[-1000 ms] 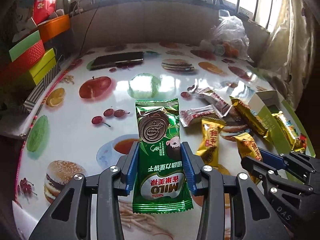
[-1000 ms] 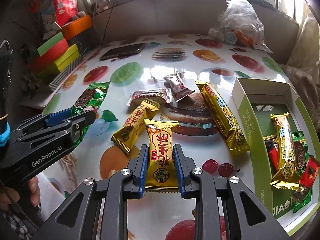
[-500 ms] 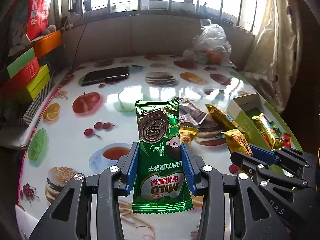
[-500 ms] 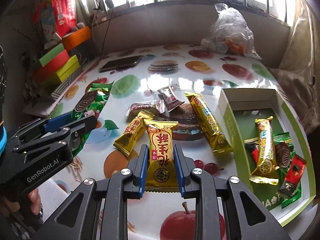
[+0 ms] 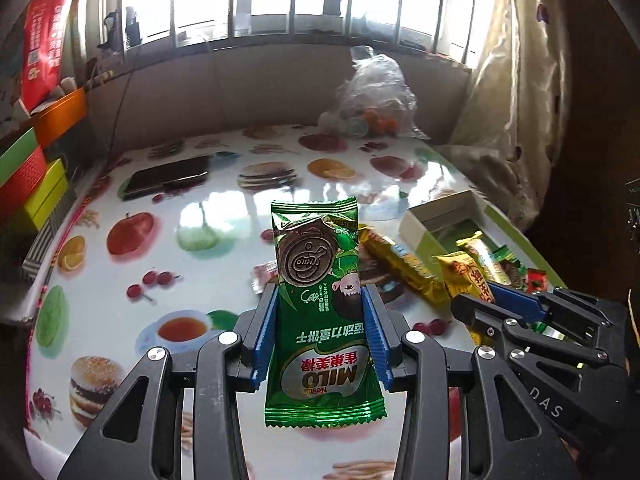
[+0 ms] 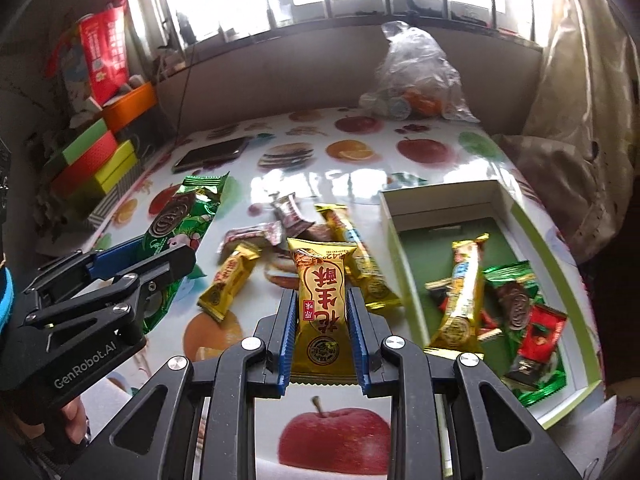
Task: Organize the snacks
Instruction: 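Carry the Milo pack and the peanut candy pack over the gift box with both tools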
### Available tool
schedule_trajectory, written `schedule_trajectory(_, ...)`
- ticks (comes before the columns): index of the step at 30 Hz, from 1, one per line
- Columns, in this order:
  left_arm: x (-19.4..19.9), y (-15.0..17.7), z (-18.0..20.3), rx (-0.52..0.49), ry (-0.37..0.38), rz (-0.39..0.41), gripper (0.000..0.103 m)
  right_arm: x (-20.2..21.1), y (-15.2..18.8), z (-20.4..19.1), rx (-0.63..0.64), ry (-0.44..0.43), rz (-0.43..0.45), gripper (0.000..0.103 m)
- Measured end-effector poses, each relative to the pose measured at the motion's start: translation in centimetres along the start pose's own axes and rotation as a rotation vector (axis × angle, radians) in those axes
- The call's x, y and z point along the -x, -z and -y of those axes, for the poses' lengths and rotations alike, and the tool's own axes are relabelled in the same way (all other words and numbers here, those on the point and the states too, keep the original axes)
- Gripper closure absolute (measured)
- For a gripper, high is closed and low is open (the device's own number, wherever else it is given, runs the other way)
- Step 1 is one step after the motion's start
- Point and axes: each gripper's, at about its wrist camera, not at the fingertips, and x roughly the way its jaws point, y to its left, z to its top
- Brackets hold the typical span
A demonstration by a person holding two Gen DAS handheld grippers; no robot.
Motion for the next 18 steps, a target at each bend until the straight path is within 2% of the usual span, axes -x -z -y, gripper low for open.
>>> schedule_trajectory(18,-2.4,-1.6,4.9,-0.033,0.127,-0.030,0.061,2.0,0.9,6.4,-0.119,0.095,0.022,0.079)
